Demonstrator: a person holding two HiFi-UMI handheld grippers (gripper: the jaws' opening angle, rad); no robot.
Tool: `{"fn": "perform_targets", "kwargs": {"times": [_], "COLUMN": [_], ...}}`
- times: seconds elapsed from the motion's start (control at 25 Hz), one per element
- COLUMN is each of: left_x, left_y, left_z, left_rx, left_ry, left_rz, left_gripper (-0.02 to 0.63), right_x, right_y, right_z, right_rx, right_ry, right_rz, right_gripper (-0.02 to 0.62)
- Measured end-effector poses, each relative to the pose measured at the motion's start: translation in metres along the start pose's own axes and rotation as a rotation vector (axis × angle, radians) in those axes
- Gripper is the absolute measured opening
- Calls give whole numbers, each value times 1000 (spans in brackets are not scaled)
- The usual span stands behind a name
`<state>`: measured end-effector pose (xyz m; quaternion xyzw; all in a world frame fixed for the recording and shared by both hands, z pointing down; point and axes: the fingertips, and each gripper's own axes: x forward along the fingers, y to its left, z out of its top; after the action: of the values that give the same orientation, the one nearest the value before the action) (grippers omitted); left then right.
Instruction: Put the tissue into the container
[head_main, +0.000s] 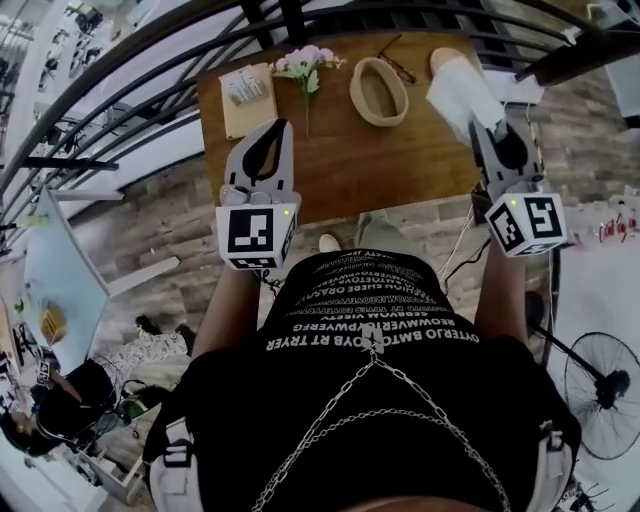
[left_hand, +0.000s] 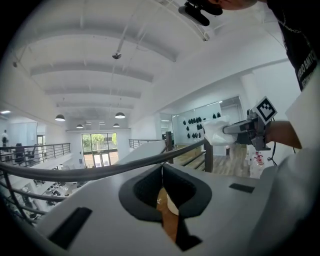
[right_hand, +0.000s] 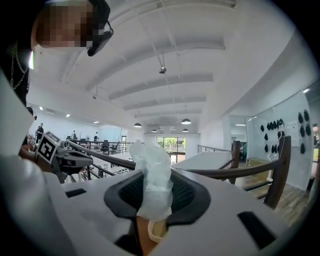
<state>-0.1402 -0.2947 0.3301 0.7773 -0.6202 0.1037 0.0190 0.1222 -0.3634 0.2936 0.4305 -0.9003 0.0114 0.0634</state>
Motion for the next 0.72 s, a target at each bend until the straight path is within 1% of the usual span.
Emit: {"fn": "perform_targets", "kwargs": {"times": [0.16,0.28,0.36,0.48,0.6,0.72], "left_x": [32,63,82,107,128,138], "left_y": [4,10,12,10,10,11], "left_z": [6,9,8,4,-6,-21], "left_rx": [8,8,0,-2,-12,-28], "left_ry": [10,29,42,59,89,129], "left_rz": [5,40,58,63,76,104], "left_gripper": [29,29,29,29,29,29], "right_x": [38,74,98,133,163,190], "right_y": [-34,-58,-70,-77,-78,-73], "right_z": [-23,-56,-86,-138,-194,-249], "right_rx": [34,52,56,48,61,73], "right_ry": [34,99,151,253,360,459], "right_rz": [8,34,63,118,171,230], "right_gripper": [109,109,109,109,109,109]}}
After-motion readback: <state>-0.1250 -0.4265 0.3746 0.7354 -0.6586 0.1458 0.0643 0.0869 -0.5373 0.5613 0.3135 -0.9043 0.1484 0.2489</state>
